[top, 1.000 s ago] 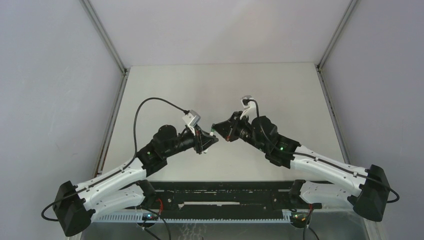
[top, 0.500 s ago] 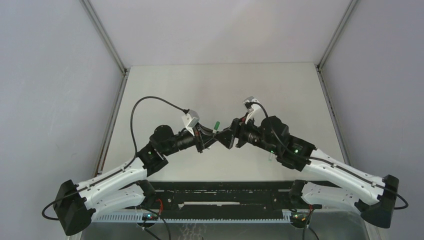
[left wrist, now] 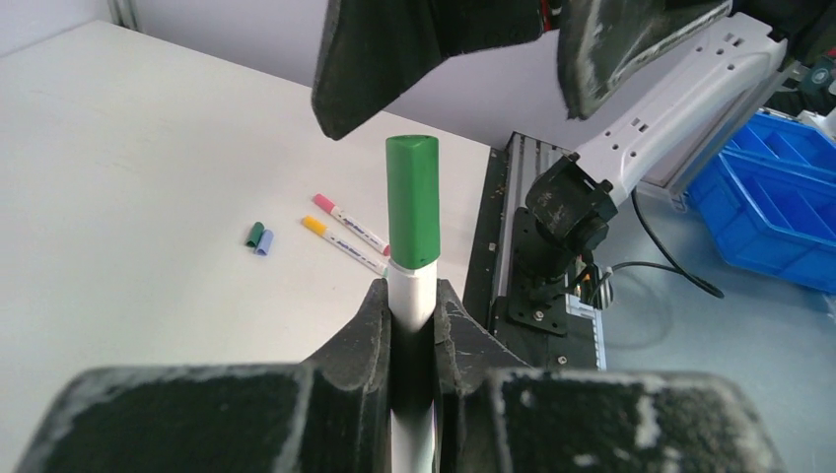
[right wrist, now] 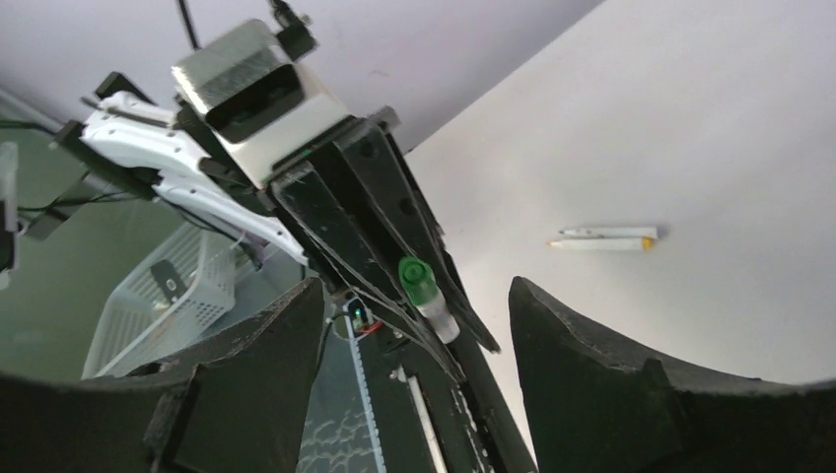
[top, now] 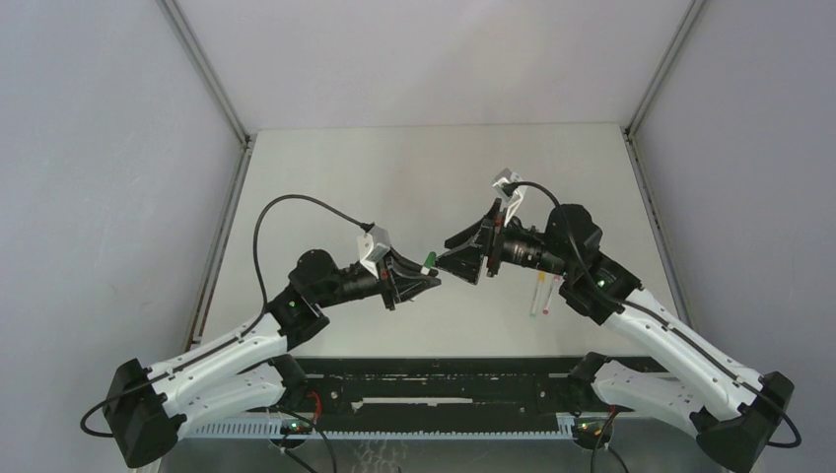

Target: Insert the pens into the pen caps

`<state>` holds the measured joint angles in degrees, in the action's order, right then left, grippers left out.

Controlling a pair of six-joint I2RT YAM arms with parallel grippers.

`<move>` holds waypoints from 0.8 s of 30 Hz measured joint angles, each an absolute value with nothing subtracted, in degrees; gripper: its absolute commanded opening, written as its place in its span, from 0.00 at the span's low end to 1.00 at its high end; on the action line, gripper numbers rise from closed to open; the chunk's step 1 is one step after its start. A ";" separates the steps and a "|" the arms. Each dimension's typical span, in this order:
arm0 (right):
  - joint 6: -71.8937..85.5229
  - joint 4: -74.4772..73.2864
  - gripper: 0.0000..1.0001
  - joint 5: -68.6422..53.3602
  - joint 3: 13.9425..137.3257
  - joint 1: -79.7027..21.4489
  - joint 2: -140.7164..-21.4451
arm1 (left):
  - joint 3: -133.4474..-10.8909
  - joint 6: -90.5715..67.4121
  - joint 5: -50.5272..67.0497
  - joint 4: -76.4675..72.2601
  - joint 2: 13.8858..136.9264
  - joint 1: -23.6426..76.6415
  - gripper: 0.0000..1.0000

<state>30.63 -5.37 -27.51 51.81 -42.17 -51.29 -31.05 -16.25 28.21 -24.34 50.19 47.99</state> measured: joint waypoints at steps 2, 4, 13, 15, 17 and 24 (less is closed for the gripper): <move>30.61 -4.05 0.63 -30.00 52.95 -42.17 -52.77 | -31.05 -16.16 28.95 -24.34 50.17 47.99 0.00; 30.55 -3.07 0.61 -31.57 53.95 -42.17 -54.00 | -31.05 -15.88 29.30 -24.32 50.13 47.99 0.00; 29.54 -2.15 0.38 -33.76 55.16 -44.10 -57.78 | -31.05 -15.81 30.26 -24.10 49.56 47.99 0.00; 29.23 -2.24 0.15 -33.74 55.16 -44.80 -58.39 | -31.05 -15.81 30.26 -23.94 49.43 47.99 0.00; 28.56 -2.35 0.00 -33.54 55.16 -45.41 -58.72 | -31.05 -15.81 30.46 -23.88 49.41 47.99 0.00; 27.27 -3.25 0.00 -32.58 55.37 -45.71 -58.85 | -31.05 -15.49 30.39 -22.15 48.62 48.05 0.00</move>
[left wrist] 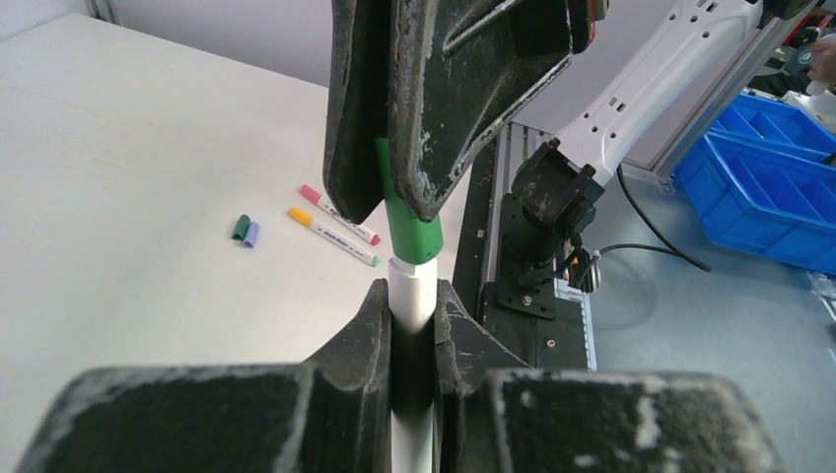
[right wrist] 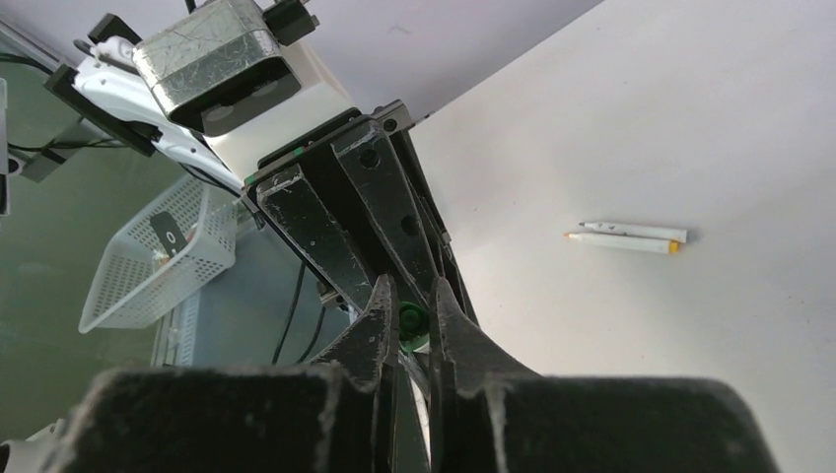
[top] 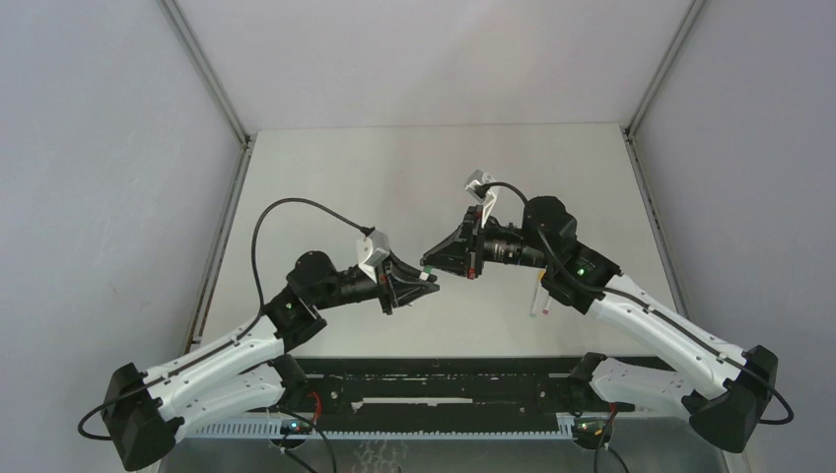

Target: Insert the pens into the pen caps

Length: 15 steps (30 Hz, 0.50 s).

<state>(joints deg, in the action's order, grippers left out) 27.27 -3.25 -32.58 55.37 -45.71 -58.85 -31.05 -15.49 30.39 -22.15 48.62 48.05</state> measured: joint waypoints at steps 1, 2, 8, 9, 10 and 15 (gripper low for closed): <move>26.94 -3.77 0.00 -32.42 55.59 -45.84 -58.94 | -31.05 -15.38 30.26 -21.74 48.56 48.07 0.00; 26.61 -4.36 0.00 -32.27 55.83 -45.95 -59.05 | -31.05 -15.35 30.17 -21.45 48.51 48.12 0.00; 24.25 -7.33 0.00 -29.78 56.84 -47.70 -59.86 | -31.18 -15.27 29.50 -18.26 47.94 48.16 0.00; 24.08 -7.66 0.00 -28.95 56.88 -47.94 -60.03 | -31.22 -15.29 28.93 -17.72 47.92 48.16 0.00; 23.97 -7.94 0.00 -28.32 56.95 -48.14 -60.20 | -31.22 -15.31 28.40 -17.12 47.86 48.16 0.00; 24.43 -9.50 0.00 -23.73 57.65 -49.47 -61.95 | -31.22 -15.38 25.39 -14.31 47.55 48.14 0.00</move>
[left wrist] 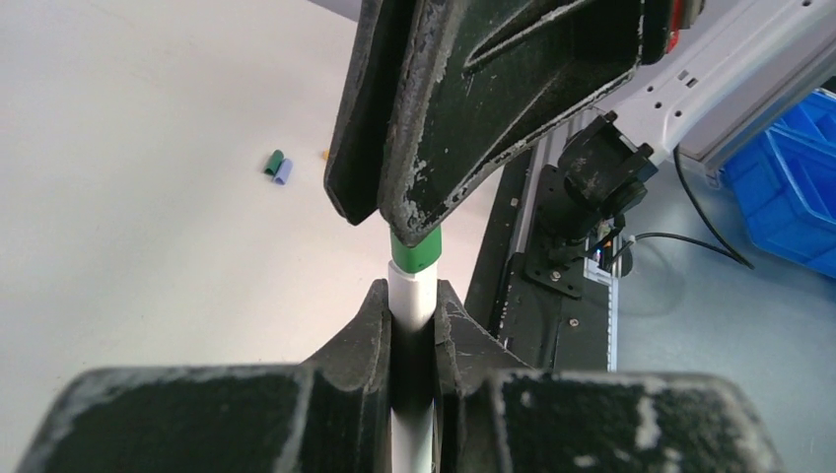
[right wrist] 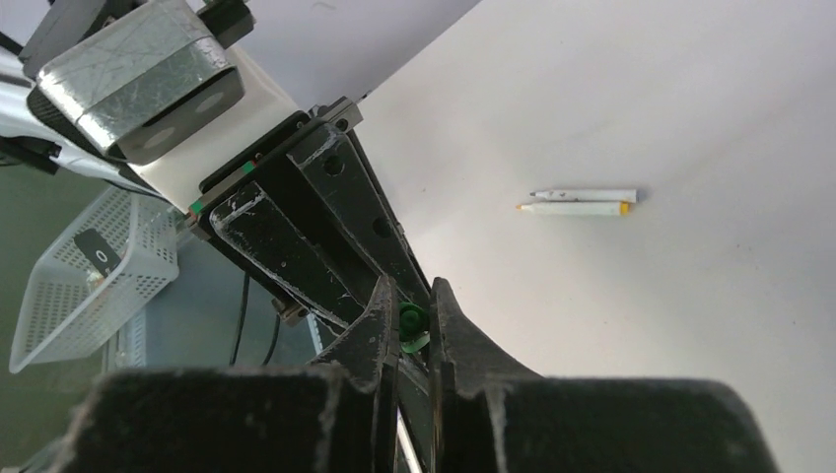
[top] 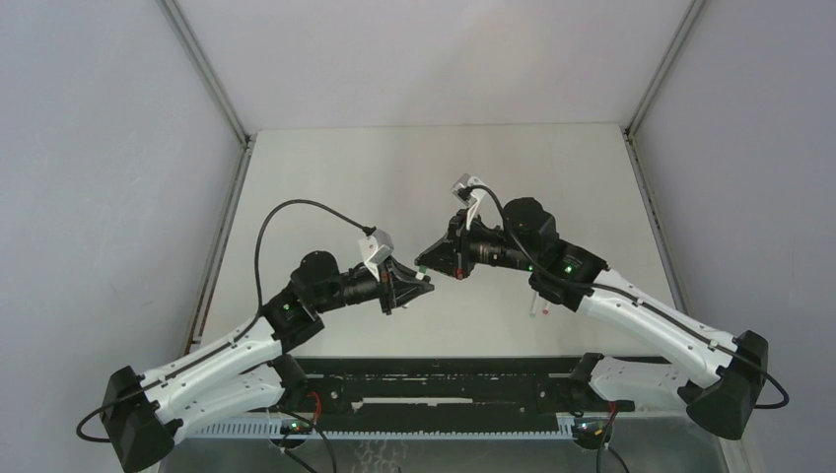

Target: Insert the pens into the pen caps

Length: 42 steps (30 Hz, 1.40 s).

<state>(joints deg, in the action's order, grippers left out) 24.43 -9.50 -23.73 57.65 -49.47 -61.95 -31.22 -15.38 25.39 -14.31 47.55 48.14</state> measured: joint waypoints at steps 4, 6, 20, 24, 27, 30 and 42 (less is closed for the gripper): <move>25.93 -9.63 0.00 -21.26 57.76 -49.98 -63.13 | -31.22 -15.44 23.51 -12.71 47.48 48.10 0.00; 26.87 -9.52 0.00 -20.75 57.76 -49.98 -63.46 | -31.22 -15.44 22.81 -12.45 47.48 48.07 0.00; 31.92 -1.28 0.00 -26.02 53.91 -48.64 -63.18 | -31.05 -18.48 26.00 -12.78 46.28 46.57 0.00; 32.14 1.06 0.00 -29.47 52.88 -48.34 -62.46 | -31.05 -19.44 28.95 -13.30 45.65 46.30 0.00; 32.42 2.46 0.00 -31.64 52.40 -48.23 -61.89 | -31.05 -20.10 30.83 -14.06 45.30 46.30 0.00; 32.64 3.62 0.00 -32.80 52.16 -48.23 -61.52 | -31.05 -20.60 31.92 -15.14 45.19 46.30 0.00; 32.27 3.66 0.00 -31.07 51.22 -49.47 -61.54 | -30.28 -22.98 32.18 -15.09 44.36 45.98 0.00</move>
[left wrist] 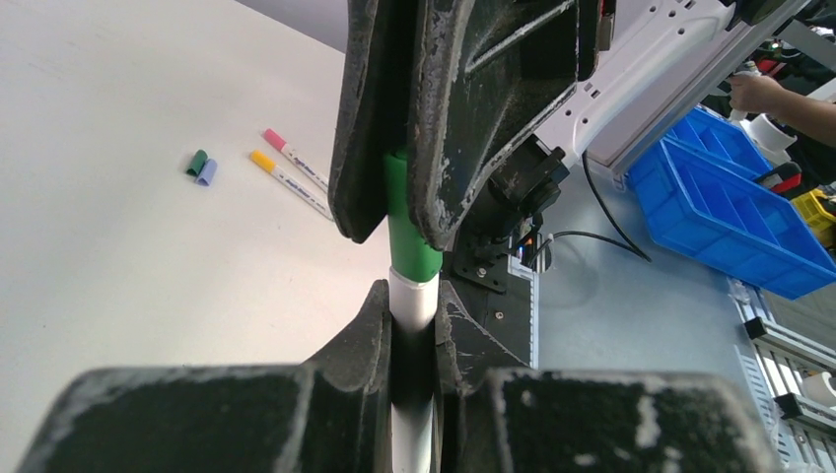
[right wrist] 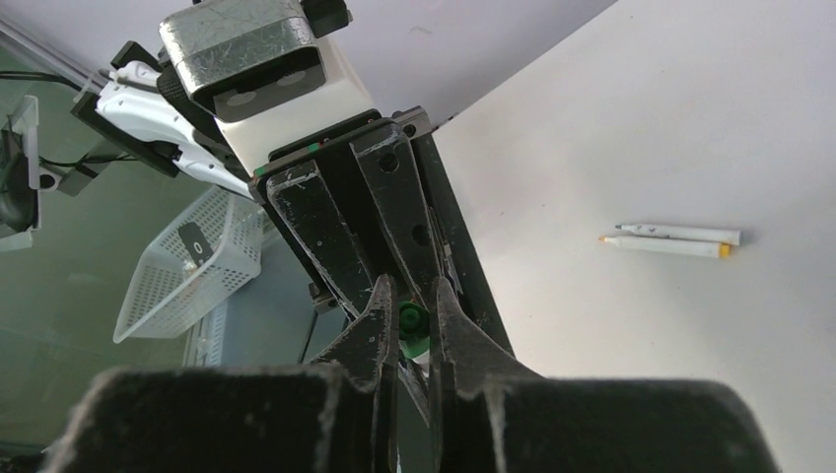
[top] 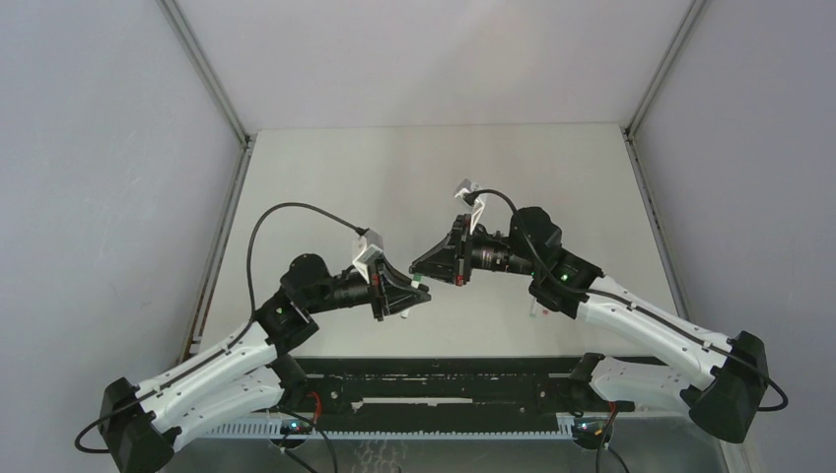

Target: Insert the pens into the pen caps

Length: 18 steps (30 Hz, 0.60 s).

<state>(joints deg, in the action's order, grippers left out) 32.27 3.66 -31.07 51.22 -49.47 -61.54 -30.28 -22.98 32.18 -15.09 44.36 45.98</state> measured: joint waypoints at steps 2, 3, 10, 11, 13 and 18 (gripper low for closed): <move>32.27 3.92 0.00 -30.22 50.61 -49.89 -61.71 | -29.85 -23.40 32.23 -15.05 44.23 45.87 0.00; 32.27 4.01 0.00 -29.80 50.39 -50.11 -61.73 | -29.71 -23.49 32.23 -15.00 44.21 45.80 0.00; 32.25 4.43 0.00 -25.91 49.84 -51.92 -63.07 | -28.82 -24.75 32.21 -14.31 44.10 44.93 0.00; 32.23 4.56 0.00 -25.45 49.84 -52.18 -63.26 | -28.82 -24.88 32.25 -14.24 44.12 44.80 0.00; 32.25 4.91 0.00 -24.53 49.76 -52.62 -63.55 | -28.82 -24.93 32.27 -13.98 44.12 44.56 0.00; 32.23 5.54 0.00 -22.33 49.39 -53.47 -64.31 | -28.82 -24.91 32.75 -12.69 44.14 43.40 0.00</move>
